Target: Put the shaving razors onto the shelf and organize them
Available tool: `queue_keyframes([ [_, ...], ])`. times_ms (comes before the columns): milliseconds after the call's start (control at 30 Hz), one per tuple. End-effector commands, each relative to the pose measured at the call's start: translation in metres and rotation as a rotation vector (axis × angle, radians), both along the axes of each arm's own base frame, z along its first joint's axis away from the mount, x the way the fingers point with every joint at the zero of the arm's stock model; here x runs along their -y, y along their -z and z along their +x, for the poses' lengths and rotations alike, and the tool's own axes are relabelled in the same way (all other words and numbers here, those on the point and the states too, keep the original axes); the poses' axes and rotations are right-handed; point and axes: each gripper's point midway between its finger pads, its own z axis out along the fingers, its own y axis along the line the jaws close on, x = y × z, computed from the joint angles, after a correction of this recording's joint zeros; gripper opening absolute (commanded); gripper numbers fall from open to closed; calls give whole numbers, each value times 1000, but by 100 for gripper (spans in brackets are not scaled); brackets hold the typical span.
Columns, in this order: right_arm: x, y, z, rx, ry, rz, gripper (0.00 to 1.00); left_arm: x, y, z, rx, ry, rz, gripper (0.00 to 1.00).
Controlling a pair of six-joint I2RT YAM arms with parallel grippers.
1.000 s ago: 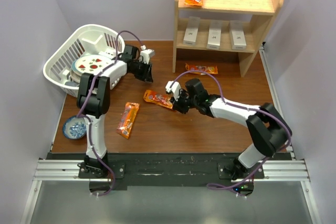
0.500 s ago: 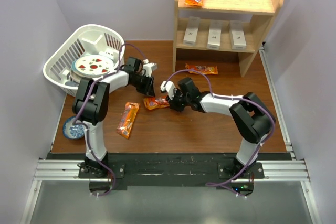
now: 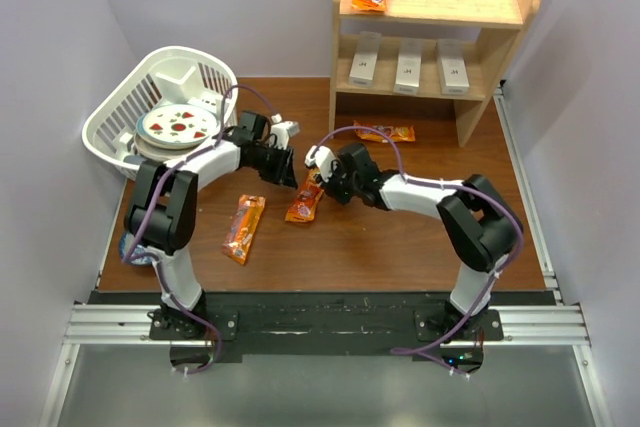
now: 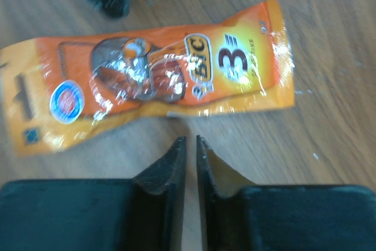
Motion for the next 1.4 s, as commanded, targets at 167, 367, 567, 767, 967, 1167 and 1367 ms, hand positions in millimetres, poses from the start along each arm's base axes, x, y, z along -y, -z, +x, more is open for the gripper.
queue_keyframes([
  [167,-1,-74,-51,155,-268,61,62,-21,-58,9,132,-134,59,53],
  [367,-28,-76,-76,335,-477,-16,69,-34,-114,37,196,-283,-61,63],
  [567,-54,-66,-86,386,-581,-65,69,-44,-167,58,335,-319,-87,69],
  [767,-68,-45,-79,390,-569,-151,69,-62,-177,57,340,-372,-130,69],
  [967,-81,-34,-64,469,-539,-196,67,-77,-167,51,324,-406,-133,69],
  [1167,-88,-25,-56,577,-566,-246,62,-78,-165,48,307,-402,-155,69],
  [1367,-91,-12,-63,633,-652,-297,53,-77,-162,46,294,-398,-163,69],
])
